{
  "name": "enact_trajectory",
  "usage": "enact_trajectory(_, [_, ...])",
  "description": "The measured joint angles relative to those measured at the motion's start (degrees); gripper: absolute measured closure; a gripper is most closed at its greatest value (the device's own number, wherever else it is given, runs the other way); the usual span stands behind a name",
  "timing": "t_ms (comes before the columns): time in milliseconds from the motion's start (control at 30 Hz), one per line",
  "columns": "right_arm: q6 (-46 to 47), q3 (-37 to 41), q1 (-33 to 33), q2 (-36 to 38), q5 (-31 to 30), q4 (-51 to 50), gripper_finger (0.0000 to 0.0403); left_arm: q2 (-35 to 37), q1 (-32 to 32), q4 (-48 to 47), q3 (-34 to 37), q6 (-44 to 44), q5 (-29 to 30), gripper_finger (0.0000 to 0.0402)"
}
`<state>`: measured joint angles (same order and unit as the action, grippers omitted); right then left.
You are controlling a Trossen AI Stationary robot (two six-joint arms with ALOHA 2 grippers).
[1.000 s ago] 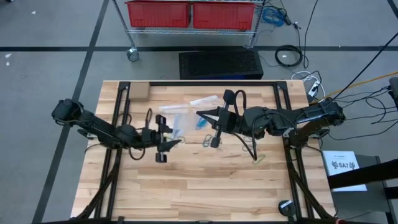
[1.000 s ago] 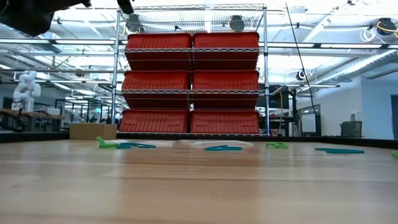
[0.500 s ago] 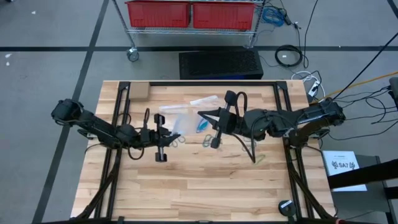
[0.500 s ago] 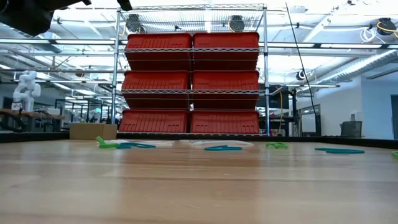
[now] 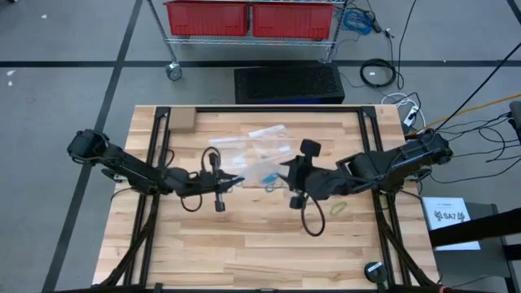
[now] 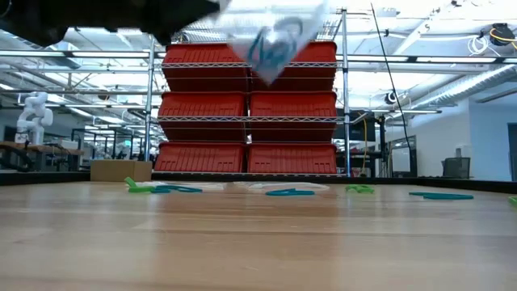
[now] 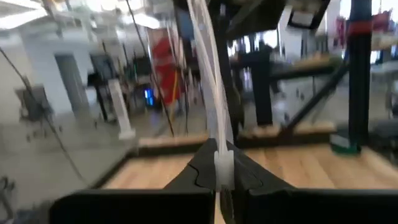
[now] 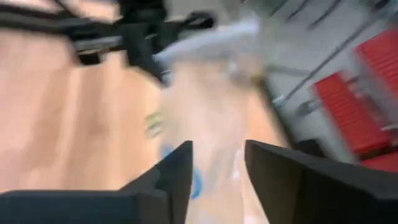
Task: Sort rubber bands
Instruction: Close the transparent zip bag
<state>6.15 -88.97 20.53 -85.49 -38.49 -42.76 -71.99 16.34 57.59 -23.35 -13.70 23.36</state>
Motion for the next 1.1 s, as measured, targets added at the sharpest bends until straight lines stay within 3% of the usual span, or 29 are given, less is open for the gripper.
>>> enact_trajectory(200, [6.56, 0.0, -0.77, 0.0, 13.78, -2.84, 0.0223, 0.0, 0.01, -15.67, -1.49, 3.75, 1.17, 0.0392])
enact_trajectory(600, [-2.42, 0.02, -8.62, -8.18, 25.13, 3.2, 0.0241, 0.0, 0.0, -38.58, -10.86, 3.86, 1.1, 0.0393])
enact_trajectory(700, [-2.83, 0.02, -10.43, -10.12, 25.63, 3.63, 0.024, 0.02, 0.0, -40.41, -11.41, 3.94, 1.07, 0.0393])
enact_trajectory(833, [-2.52, 0.02, -12.56, -12.18, 30.61, 4.1, 0.0242, 0.02, 0.0, -40.52, -11.43, 3.98, 1.05, 0.0393])
enact_trajectory(967, [-3.86, 0.02, -13.18, -14.01, 31.28, 5.66, 0.0279, 0.0, -0.09, -40.94, -11.43, 4.29, 1.05, 0.0393])
enact_trajectory(1100, [-6.19, 0.02, -13.02, -15.93, 31.02, 7.08, 0.0372, 0.0, -0.49, -40.99, -11.43, 4.42, 0.77, 0.0393])
